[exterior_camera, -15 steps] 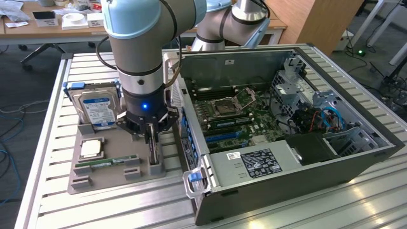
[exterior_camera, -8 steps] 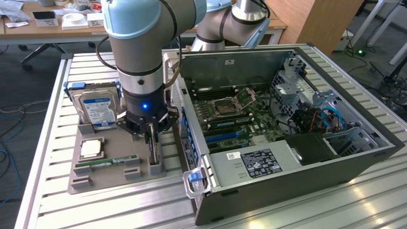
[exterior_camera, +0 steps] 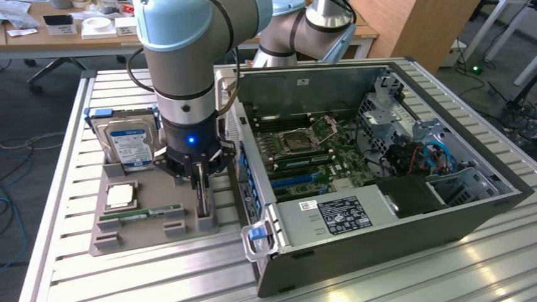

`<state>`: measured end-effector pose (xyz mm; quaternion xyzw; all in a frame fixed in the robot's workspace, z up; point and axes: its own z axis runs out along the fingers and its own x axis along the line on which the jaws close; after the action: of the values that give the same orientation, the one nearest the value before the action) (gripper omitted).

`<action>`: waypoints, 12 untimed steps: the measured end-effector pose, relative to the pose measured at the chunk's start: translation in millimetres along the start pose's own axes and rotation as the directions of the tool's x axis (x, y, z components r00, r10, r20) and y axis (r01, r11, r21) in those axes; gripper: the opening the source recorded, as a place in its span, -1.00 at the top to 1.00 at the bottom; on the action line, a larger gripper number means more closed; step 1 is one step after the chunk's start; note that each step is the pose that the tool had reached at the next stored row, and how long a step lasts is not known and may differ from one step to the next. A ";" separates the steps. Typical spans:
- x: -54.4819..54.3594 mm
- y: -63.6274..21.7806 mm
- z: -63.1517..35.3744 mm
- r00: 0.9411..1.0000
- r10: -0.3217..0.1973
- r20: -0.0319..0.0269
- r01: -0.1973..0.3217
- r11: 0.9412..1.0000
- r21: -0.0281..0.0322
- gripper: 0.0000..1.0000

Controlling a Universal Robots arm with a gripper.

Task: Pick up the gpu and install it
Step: 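Pick up the gpu and move the gpu toward the slot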

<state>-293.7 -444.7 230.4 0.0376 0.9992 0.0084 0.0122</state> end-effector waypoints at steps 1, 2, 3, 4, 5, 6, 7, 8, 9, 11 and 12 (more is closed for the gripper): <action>0.0 0.0 0.0 1.000 0.000 0.000 0.000 1.000 0.000 0.47; 0.0 0.0 0.0 1.000 0.000 0.000 0.000 1.000 0.000 0.47; 0.0 0.0 0.0 1.000 0.000 0.000 0.000 1.000 0.000 0.47; 0.0 0.0 -0.1 1.000 0.000 0.000 0.000 1.000 0.000 0.47; 0.0 0.0 -1.0 1.000 0.000 0.000 0.000 1.000 0.000 0.47; -0.1 0.1 -3.9 1.000 0.000 0.000 0.000 1.000 0.000 0.47; -0.1 0.1 -5.7 1.000 0.000 0.000 0.000 1.000 0.000 0.47; -0.2 0.1 -7.5 1.000 0.000 0.000 0.000 1.000 0.000 0.47; -0.2 0.2 -9.3 1.000 0.000 0.000 0.000 1.000 0.000 0.47; -0.3 0.2 -13.4 1.000 0.000 0.000 0.000 1.000 0.000 0.47; -0.4 0.3 -15.5 1.000 0.000 0.000 0.000 1.000 0.000 0.47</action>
<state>-293.7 -444.7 245.9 0.0376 0.9992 0.0084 0.0122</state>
